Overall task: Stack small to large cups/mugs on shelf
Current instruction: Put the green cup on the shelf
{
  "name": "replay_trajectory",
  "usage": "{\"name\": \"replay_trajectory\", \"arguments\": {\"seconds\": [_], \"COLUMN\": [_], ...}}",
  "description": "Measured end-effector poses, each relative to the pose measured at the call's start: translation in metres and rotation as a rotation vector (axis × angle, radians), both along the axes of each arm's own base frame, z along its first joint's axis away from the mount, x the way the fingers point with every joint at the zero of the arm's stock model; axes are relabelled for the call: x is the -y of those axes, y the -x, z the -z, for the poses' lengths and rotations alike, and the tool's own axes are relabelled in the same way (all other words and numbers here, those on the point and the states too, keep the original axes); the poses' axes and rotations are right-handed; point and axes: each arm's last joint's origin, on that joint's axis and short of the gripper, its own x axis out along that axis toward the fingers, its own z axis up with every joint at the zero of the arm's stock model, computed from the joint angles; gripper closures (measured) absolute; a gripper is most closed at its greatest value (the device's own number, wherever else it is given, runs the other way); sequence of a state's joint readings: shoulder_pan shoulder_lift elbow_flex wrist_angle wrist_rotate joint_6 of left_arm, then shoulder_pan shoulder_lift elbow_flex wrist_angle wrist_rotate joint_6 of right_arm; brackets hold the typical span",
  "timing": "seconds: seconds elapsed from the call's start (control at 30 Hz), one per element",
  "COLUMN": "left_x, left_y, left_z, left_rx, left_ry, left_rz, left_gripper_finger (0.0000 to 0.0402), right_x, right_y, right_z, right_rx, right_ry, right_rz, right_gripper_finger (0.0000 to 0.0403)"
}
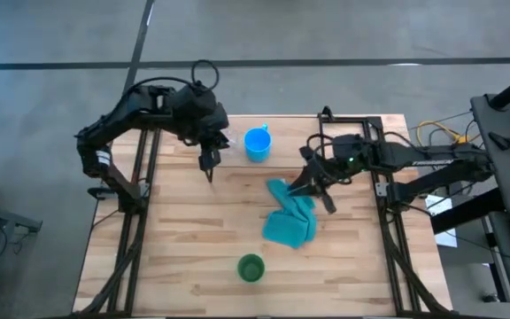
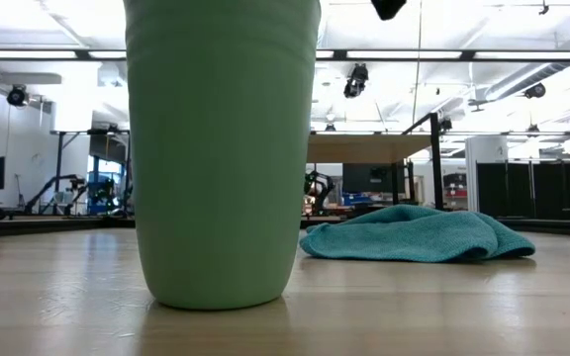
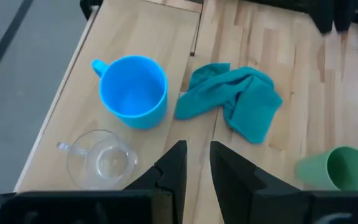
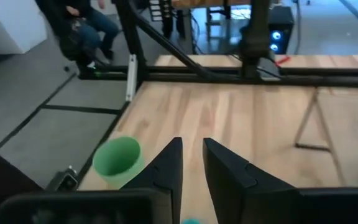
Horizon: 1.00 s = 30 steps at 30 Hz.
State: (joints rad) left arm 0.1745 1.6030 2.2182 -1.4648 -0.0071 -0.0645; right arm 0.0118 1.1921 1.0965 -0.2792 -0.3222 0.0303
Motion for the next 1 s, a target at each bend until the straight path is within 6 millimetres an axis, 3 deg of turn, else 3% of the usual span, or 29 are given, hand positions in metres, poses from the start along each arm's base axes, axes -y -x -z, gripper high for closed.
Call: {"name": "replay_trajectory", "arguments": {"seconds": [0.33,0.6,0.8,1.0], "left_x": [0.009,0.013,0.013,0.011], "left_y": [0.048,0.073,0.075,0.064], "left_z": [-0.015,-0.024,-0.025,-0.021], "left_rx": [-0.002,0.049,0.054,0.018], "left_ry": [-0.001,-0.011,-0.014,-0.056], "left_rz": [0.001,0.002,0.004,0.054], "left_gripper_finger": [0.0345,0.0345,0.0345,0.0345], "right_x": [-0.034,-0.083,-0.119,-0.132], "right_y": [-0.068,-0.104,-0.122,-0.136], "right_z": [-0.003,0.001,0.012,0.036], "right_rx": [-0.066,-0.334,-0.430,-0.613], "right_ry": [-0.018,0.002,0.075,0.129], "right_rz": [-0.087,-0.245,-0.351,-0.386], "right_gripper_finger": [0.0281,0.0258,0.0266,0.0267]}}
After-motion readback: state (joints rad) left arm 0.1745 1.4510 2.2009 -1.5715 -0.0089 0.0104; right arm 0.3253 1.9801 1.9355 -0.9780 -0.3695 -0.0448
